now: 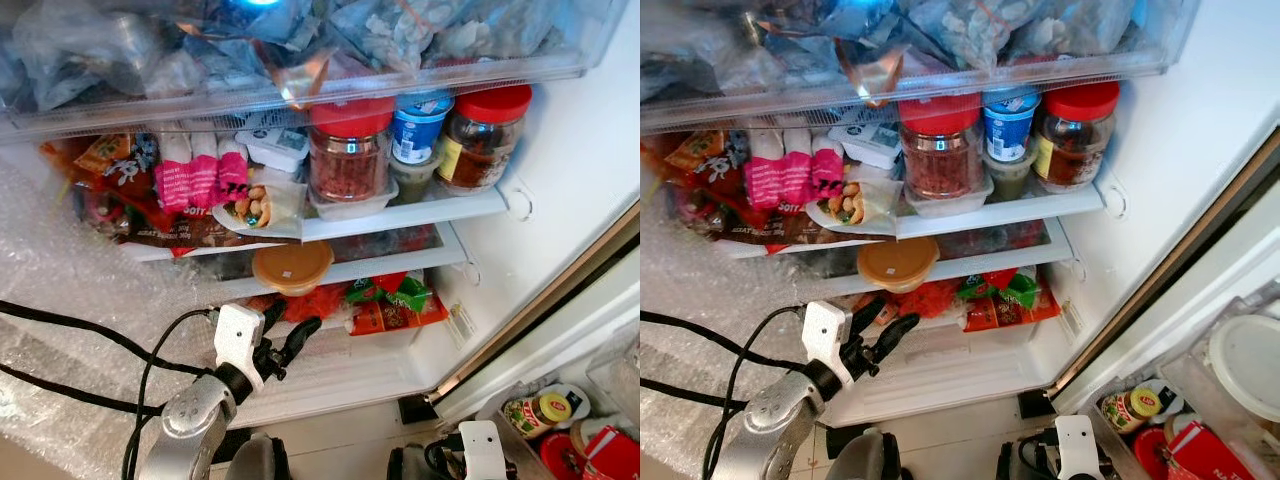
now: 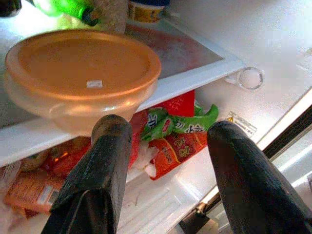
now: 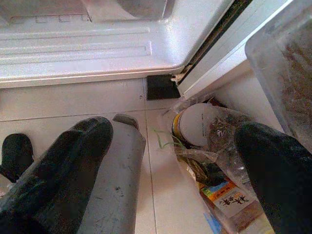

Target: Restocking fridge

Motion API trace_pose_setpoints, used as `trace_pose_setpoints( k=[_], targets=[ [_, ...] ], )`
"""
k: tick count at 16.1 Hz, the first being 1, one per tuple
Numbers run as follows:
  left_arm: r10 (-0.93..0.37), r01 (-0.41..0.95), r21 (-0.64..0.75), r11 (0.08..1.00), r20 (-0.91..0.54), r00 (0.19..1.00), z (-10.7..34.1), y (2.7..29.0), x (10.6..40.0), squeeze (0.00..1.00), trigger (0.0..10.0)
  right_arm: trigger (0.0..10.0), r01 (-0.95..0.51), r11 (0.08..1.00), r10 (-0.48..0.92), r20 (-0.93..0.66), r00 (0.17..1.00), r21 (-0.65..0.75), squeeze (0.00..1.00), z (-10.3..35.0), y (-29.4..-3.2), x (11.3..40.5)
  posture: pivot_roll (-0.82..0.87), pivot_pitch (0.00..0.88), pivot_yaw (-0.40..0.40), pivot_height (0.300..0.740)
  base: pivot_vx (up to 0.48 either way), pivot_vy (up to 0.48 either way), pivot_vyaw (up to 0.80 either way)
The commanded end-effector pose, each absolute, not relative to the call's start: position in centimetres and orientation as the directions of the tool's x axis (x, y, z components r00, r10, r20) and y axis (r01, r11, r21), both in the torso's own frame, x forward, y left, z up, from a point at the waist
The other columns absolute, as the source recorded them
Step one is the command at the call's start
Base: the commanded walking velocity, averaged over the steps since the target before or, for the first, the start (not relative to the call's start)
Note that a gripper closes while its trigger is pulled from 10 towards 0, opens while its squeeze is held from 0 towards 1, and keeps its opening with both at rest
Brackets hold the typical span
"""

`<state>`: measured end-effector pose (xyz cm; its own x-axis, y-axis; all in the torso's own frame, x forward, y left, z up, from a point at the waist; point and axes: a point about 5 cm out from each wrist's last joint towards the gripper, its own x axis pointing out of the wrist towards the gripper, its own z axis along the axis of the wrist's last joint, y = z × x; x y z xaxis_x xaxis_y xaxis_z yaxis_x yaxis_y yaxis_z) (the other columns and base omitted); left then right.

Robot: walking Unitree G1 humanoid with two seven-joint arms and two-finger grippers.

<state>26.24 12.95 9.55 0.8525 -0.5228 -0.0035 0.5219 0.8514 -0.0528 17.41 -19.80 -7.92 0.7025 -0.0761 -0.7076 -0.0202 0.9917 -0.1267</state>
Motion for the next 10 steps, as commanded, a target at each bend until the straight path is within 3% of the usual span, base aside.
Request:
trace_pose_setpoints(
  k=[1, 6, 8, 10],
  targets=[
    [-0.513, 0.51, -0.067, 0.858, -0.031, 0.858, 8.4, 13.2, 26.3, 0.0, 10.0, 10.0, -0.054, 0.993, -0.067, -0.864, 0.499, -0.109, 0.0, -10.6, -19.5, 11.6, -0.1, 0.182, 0.016, 0.647, 0.0, 0.0, 0.0],
    [-0.513, 0.511, -0.067, 0.857, -0.027, 0.858, 8.2, 13.2, 26.6, 0.0, 10.0, 10.0, -0.055, 0.993, -0.067, -0.864, 0.499, -0.109, 0.0, -10.6, -19.5, 11.6, -0.1, 0.182, 0.016, 0.647, 0.0, 0.0, 0.0],
    [-0.416, 0.415, -0.091, 0.905, 0.008, 0.909, 8.6, 13.0, 31.5, 0.0, 10.0, 10.0, -0.048, 0.993, -0.07, -0.866, 0.494, -0.107, 0.0, -10.7, -19.4, 11.4, -0.13, 0.185, 0.025, 0.647, 0.0, 0.0, 0.0],
    [-0.399, 0.399, -0.08, 0.913, 0.01, 0.917, 8.9, 12.8, 32.5, 0.0, 10.0, 10.0, -0.046, 0.993, -0.068, -0.862, 0.502, -0.106, 0.0, -10.7, -19.3, 11.5, -0.14, 0.187, 0.025, 0.647, 0.0, 0.0, 0.0]
  ],
)
